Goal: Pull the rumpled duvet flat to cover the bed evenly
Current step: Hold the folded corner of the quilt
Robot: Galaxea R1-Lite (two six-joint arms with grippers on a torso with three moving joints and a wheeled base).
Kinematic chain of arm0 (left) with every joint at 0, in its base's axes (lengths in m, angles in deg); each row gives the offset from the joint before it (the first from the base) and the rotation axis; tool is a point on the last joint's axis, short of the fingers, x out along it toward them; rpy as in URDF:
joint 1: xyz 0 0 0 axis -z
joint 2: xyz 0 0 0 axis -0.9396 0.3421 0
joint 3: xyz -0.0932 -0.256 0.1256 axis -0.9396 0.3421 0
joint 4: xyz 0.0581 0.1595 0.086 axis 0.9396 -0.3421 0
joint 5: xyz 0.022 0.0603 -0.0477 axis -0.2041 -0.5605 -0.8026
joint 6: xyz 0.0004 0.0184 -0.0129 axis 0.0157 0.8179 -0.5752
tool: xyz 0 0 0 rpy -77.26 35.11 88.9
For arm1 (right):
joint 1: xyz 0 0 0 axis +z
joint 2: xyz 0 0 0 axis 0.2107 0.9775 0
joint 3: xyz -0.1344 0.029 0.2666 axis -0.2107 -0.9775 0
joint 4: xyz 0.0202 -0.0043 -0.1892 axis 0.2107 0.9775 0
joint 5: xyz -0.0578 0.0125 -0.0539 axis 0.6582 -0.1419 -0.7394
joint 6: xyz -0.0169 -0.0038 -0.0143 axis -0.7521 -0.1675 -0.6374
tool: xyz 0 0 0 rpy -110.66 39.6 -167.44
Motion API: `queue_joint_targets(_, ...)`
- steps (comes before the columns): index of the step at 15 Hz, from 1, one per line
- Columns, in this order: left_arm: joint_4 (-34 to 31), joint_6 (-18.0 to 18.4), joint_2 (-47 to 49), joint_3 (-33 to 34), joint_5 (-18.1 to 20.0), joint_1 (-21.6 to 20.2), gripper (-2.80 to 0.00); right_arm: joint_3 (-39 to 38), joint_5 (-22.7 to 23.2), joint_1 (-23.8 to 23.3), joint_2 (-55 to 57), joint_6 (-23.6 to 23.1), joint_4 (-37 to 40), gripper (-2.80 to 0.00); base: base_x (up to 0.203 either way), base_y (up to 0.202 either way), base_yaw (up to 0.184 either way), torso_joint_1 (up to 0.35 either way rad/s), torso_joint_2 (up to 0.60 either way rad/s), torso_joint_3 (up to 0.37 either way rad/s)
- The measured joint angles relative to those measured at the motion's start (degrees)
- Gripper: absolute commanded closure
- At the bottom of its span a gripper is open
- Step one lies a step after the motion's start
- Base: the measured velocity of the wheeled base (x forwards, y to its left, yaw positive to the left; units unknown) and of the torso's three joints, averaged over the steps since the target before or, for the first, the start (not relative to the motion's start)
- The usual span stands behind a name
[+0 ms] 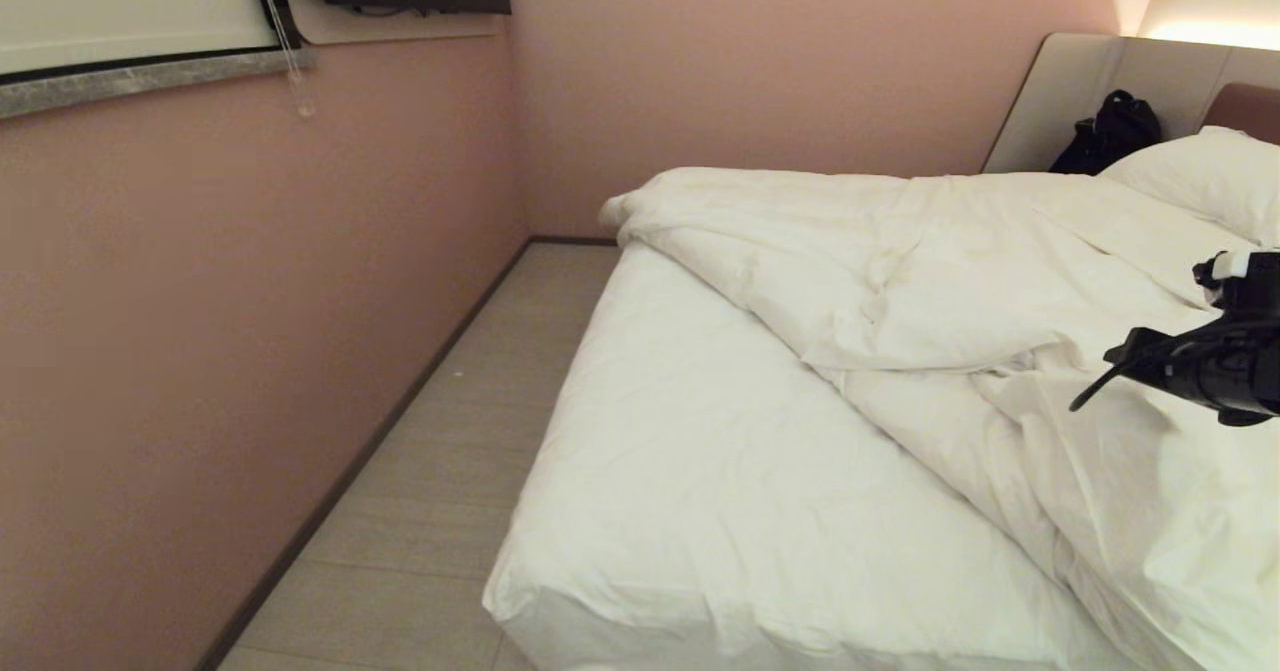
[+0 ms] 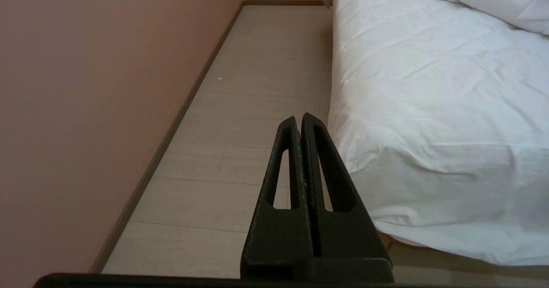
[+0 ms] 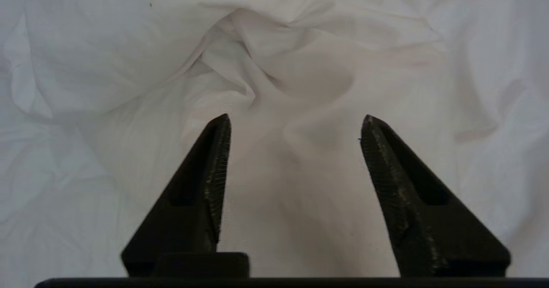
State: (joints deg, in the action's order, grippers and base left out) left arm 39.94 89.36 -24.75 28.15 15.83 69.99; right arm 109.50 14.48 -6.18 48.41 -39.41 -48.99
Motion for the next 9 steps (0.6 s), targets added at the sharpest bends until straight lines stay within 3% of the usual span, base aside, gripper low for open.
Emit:
queue_joint_targets(5, 0.02, 0.00, 0.00, 0.00, -0.02, 0.00, 0.00, 5.28, 4.08, -1.58, -1.38, 3.11, 10.07, -2.80, 0.000, 0.000, 0.000, 0.000, 0.00, 0.000)
queue_joint_targets(9, 0.00, 0.00, 0.00, 0.00, -0.03, 0.00, 0.00, 3.65, 10.78, -6.30, -3.13, 7.19, 17.98, -2.80, 0.000, 0.000, 0.000, 0.000, 0.00, 0.000)
